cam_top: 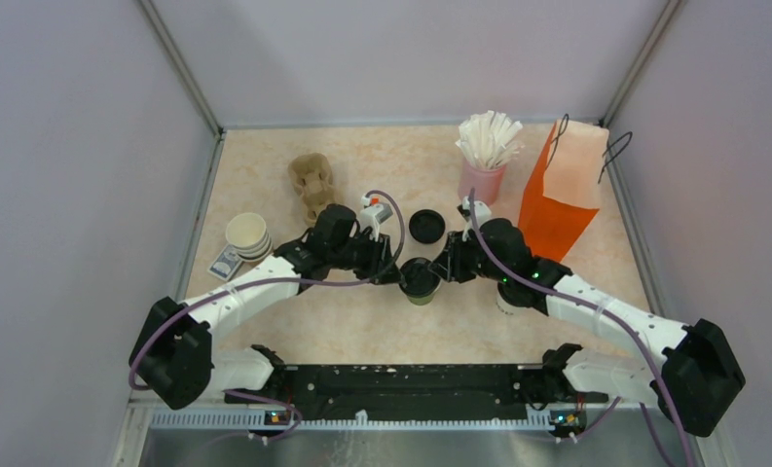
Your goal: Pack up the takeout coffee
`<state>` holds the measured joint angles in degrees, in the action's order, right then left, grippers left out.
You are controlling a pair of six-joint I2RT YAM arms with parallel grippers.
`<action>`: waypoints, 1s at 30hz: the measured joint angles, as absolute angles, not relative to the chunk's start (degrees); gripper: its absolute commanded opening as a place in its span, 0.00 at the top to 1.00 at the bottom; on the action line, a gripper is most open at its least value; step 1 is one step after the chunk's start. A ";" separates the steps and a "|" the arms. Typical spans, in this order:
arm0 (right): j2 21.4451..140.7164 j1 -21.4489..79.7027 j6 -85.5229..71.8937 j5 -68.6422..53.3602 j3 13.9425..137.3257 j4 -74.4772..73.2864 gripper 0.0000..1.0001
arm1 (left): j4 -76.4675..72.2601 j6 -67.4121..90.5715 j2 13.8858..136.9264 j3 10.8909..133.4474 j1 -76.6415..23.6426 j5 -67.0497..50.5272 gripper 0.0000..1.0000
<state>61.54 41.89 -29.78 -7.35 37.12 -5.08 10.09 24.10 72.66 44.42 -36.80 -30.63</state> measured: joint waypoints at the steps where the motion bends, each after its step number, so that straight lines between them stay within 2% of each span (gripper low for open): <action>1: 61.54 41.89 -29.69 -7.31 37.12 -5.41 0.70 | 10.07 24.12 72.66 44.47 -36.80 -30.65 0.65; 10: 61.54 41.89 -29.52 -6.87 37.23 -7.35 0.71 | 9.87 24.16 73.14 44.69 -36.80 -30.65 0.62; 18: 61.54 41.89 -28.56 -5.06 38.74 -9.67 0.74 | 10.44 24.12 73.34 45.43 -36.80 -29.80 0.41; 26: 61.54 41.89 -28.45 -4.12 38.81 -9.93 0.74 | 11.07 23.88 72.60 46.06 -36.80 -27.94 0.40; 30: 61.54 41.89 -28.47 -4.14 38.81 -9.91 0.72 | 11.18 23.88 72.77 46.06 -36.80 -28.05 0.45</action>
